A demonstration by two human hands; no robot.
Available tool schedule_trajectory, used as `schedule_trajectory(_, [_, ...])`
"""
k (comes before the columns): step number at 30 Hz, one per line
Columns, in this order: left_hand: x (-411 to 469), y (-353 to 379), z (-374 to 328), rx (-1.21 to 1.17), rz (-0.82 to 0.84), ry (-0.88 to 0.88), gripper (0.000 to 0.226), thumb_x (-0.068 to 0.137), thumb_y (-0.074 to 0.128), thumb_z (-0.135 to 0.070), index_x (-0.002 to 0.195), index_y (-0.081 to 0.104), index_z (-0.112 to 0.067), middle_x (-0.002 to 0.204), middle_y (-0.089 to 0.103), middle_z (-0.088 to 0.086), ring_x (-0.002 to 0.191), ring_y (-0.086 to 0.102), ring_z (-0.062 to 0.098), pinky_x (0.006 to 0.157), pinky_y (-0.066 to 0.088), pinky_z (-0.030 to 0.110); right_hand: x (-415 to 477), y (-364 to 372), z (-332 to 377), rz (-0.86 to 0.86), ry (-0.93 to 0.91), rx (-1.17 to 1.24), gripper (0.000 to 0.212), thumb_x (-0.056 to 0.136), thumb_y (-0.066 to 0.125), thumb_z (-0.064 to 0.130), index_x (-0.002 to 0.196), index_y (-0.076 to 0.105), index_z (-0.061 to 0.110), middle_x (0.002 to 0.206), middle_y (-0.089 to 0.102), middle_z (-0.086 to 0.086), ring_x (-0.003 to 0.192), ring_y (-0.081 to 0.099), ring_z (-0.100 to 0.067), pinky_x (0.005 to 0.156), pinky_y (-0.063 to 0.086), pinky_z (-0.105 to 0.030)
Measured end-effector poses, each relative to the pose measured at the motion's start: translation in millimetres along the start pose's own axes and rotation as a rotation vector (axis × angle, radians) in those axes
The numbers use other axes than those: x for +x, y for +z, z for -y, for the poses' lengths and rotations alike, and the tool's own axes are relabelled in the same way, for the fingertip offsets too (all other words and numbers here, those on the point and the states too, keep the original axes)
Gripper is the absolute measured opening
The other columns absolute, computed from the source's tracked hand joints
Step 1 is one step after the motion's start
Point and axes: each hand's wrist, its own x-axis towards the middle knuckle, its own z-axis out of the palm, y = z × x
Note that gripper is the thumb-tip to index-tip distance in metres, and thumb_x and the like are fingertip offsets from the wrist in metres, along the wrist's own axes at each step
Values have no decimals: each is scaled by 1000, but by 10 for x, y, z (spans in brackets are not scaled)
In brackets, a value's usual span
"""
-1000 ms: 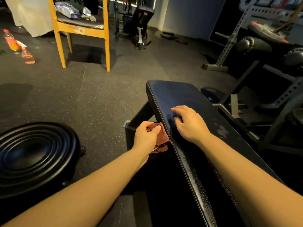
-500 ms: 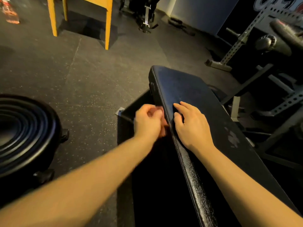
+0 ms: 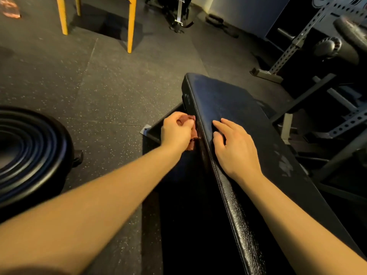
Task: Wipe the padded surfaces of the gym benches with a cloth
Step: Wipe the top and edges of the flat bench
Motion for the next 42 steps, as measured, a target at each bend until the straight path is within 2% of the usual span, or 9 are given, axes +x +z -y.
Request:
schedule_trajectory(2, [-38,-17,60,0,-14,40,17,97,63,-12,91,69,-27,72,71,-3,68,68,12,67,58,35,-2,-5,-1,9,0,-2,44,106,41,34,147,53,26,156,46,2,146,37,-16,118,30,-40])
schedule_trajectory(7, [-1317,-181,189,-109,153,-18,18,98,62,-6,97,69,-23,73,70,-2,57,64,8,52,51,21,-16,-19,19,10,15,8,43,106,41,35,147,54,27,156,46,2,146,36,-15,119,30,-39])
schedule_trajectory(10, [-855,-65,98,-52,66,65,19,97,62,-8,93,69,-26,67,68,1,54,63,14,46,49,33,-13,-15,11,3,19,34,43,105,42,34,146,54,27,155,47,3,146,36,-14,120,30,-40])
schedule_trajectory(14, [35,13,-28,26,-18,50,13,100,62,-15,95,67,-26,75,69,-4,71,67,14,53,51,28,1,3,-2,1,14,15,43,105,42,35,146,54,27,155,47,4,145,36,-14,120,31,-40])
schedule_trajectory(20, [-1306,-151,182,-134,178,-11,18,100,61,-11,95,68,-27,66,68,1,53,64,15,45,50,33,-4,6,0,1,23,13,43,106,42,35,146,54,29,156,46,5,146,35,-12,119,29,-38])
schedule_trajectory(27, [46,23,21,-73,-22,44,23,99,60,-10,87,65,-28,67,65,-4,56,60,9,50,49,29,12,42,-33,-15,10,23,43,104,43,34,145,55,29,154,48,6,144,37,-11,118,30,-37])
schedule_trajectory(33, [-1326,-125,257,-187,133,-86,18,100,60,-9,97,68,-24,70,67,6,55,61,12,49,52,29,7,26,-13,-9,20,22,42,105,43,36,145,55,31,154,47,8,144,36,-10,118,30,-37])
schedule_trajectory(37, [-694,-26,206,-68,18,124,15,96,63,-17,96,67,-31,80,71,-5,68,67,15,62,55,41,13,36,-26,-22,20,48,42,104,44,35,144,56,30,154,48,7,144,37,-10,118,30,-37])
schedule_trajectory(42, [-105,51,122,-31,-43,89,12,100,60,-16,101,67,-25,79,69,-2,70,65,10,69,56,36,25,44,-31,-25,6,34,43,104,43,36,144,56,29,153,50,6,144,38,-11,119,33,-39])
